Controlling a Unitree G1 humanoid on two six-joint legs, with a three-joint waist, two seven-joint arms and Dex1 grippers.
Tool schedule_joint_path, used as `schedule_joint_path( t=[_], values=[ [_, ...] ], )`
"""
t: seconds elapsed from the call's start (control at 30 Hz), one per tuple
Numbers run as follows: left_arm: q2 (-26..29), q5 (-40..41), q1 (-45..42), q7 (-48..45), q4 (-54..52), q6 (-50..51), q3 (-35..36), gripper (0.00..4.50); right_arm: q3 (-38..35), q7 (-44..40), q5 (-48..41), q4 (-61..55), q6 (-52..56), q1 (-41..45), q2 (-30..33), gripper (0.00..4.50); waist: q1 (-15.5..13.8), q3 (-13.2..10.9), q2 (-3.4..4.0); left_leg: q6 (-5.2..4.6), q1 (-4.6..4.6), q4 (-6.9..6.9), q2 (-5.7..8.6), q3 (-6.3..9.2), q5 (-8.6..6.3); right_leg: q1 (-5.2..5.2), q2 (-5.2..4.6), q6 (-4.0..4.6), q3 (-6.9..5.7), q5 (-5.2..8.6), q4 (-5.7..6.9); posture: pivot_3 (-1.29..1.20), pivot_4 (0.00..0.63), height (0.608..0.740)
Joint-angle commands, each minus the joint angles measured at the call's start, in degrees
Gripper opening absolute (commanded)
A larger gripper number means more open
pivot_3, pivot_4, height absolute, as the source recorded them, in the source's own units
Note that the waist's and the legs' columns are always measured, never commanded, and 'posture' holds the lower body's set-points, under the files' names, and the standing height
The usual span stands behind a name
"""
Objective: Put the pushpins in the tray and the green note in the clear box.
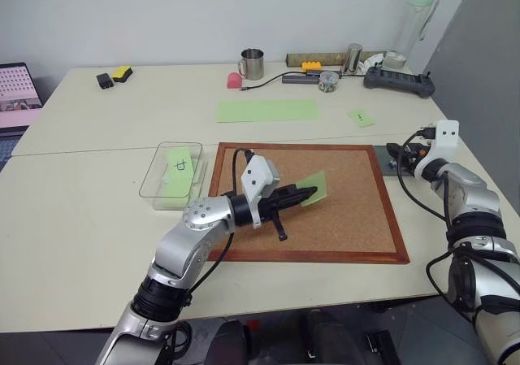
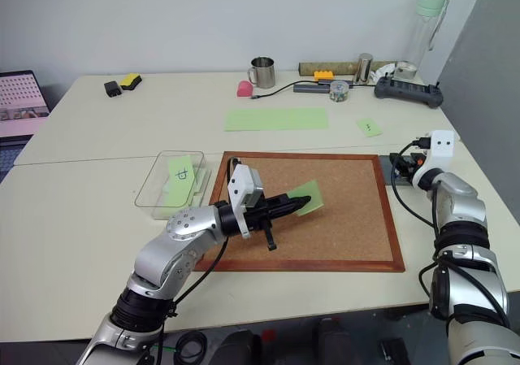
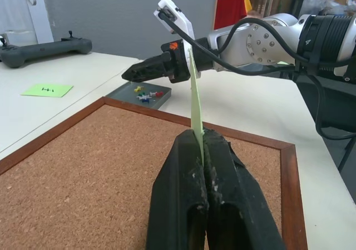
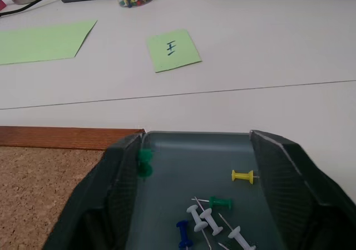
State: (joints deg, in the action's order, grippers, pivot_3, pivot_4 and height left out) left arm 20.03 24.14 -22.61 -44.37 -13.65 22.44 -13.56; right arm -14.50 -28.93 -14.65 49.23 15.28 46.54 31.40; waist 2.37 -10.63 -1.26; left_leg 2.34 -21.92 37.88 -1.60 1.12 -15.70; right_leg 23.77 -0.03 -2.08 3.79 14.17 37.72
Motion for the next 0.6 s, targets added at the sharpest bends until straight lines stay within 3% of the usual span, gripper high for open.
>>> schedule_joint_path(
  t=[0.03,0.1,0.6],
  values=[
    [-0.15,0.33,-0.24,-0.27,-1.96,-0.2,0.95,0.0,-1.43,-0.88,-0.41,-0.49,-1.59,1.47,1.96,4.17,0.0,0.0,0.0,0.0,0.0,0.0,0.0,0.0,0.0,0.0,0.0,0.0,0.0,0.0,0.0,0.0,0.15,0.74],
    [-0.3,0.17,-0.44,-0.42,-1.66,-0.32,0.92,0.0,-1.48,-0.86,-0.58,-1.17,-1.47,0.93,1.87,4.48,0.0,0.0,0.0,0.0,0.0,0.0,0.0,0.0,0.0,0.0,0.0,0.0,0.0,0.0,0.01,0.0,0.15,0.74],
    [-0.07,-0.14,-1.49,-0.53,-0.84,-0.09,1.29,0.0,0.5,0.06,2.2,3.47,-6.07,0.0,0.68,4.48,0.02,0.0,0.0,0.0,0.01,0.02,0.0,-0.01,0.0,0.0,0.0,0.0,0.01,0.0,0.04,0.0,0.15,0.74]
  ],
)
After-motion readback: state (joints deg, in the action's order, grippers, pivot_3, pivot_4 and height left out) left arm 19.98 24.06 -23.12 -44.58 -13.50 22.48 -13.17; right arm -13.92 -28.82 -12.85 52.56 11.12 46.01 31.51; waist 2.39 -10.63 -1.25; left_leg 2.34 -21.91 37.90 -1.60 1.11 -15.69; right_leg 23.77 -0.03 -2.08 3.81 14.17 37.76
